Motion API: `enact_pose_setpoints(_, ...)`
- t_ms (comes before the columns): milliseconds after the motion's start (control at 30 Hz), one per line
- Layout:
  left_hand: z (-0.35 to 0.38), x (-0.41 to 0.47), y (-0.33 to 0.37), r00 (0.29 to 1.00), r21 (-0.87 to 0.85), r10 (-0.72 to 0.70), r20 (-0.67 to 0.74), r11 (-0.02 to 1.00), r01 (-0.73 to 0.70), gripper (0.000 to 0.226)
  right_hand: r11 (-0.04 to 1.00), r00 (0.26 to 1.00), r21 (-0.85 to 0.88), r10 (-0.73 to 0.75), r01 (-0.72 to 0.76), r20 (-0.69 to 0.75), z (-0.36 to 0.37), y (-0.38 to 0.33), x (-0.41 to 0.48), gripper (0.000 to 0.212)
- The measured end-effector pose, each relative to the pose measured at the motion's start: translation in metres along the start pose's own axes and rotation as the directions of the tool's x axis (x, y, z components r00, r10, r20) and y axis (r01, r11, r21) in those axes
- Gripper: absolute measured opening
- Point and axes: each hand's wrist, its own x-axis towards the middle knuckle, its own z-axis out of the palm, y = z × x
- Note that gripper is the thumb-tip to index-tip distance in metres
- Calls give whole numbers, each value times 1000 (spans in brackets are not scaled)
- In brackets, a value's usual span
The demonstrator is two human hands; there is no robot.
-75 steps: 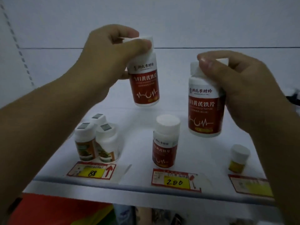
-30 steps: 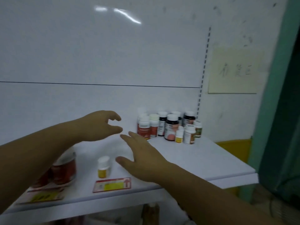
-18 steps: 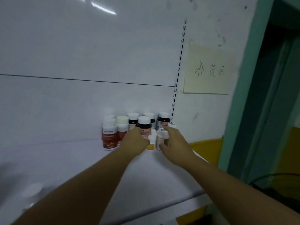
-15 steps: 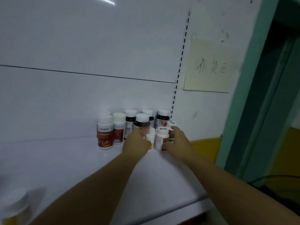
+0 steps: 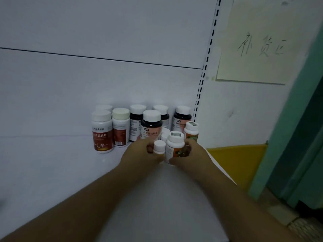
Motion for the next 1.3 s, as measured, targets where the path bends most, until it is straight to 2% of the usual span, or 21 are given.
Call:
enact_pose_setpoints(133,-4,-9,8,994,-51,-103,-43,994,101,31,993,993,-42,-111,109,-32,9,2,-2,57)
enact_pose_setpoints(233,-11,-17,16,984,-109,-174,-26,979,170,30,986,986,6,-167,167,-16,8,0,-10,58)
enact_pose_setpoints(367,-35,-46,34,974,-174,-228,-10,959,223,30,973,975,175,-176,151,138,1,-8,-22,57)
enact_pose_setpoints(467,-63,-80,49,969,-143,-213,-122,970,195,44,903,927,399,-277,161,254,-4,-24,-42,58)
enact_pose_setpoints(533,-88,-106,55,966,-119,-215,-143,973,198,57,829,878,530,-377,178,295,-4,-42,-61,65)
enact_pose_setpoints(567,-100,-118,58,966,-96,-219,-135,974,207,58,799,850,573,-421,182,316,-2,-52,-71,66)
enact_pose_setpoints(633,-126,-138,61,965,2,-217,-148,975,220,45,768,803,606,-487,205,345,6,-73,-90,64)
enact_pose_setpoints(700,-148,-152,64,961,97,-209,-180,969,228,36,760,787,605,-515,237,339,17,-93,-103,60)
enact_pose_setpoints(867,-188,-173,50,952,147,-207,-227,959,243,41,743,831,655,-445,135,333,52,-129,-114,53)
enact_pose_setpoints(967,-207,-179,33,951,230,-181,-251,943,241,41,734,864,674,-392,86,316,73,-149,-115,61)
enact_pose_setpoints(1067,-223,-182,15,967,349,-155,-203,911,219,42,728,893,679,-361,89,270,88,-171,-118,70)
enact_pose_setpoints(1133,-229,-182,5,979,400,-142,-148,896,191,44,710,895,702,-347,55,281,94,-183,-121,55)
enact_pose_setpoints(1233,-230,-175,-10,992,450,-111,-65,884,128,48,656,922,754,-267,-40,281,98,-190,-126,15)
enact_pose_setpoints(1300,-226,-170,-18,995,489,-99,7,868,83,50,679,937,733,-230,-38,262,98,-188,-128,14)
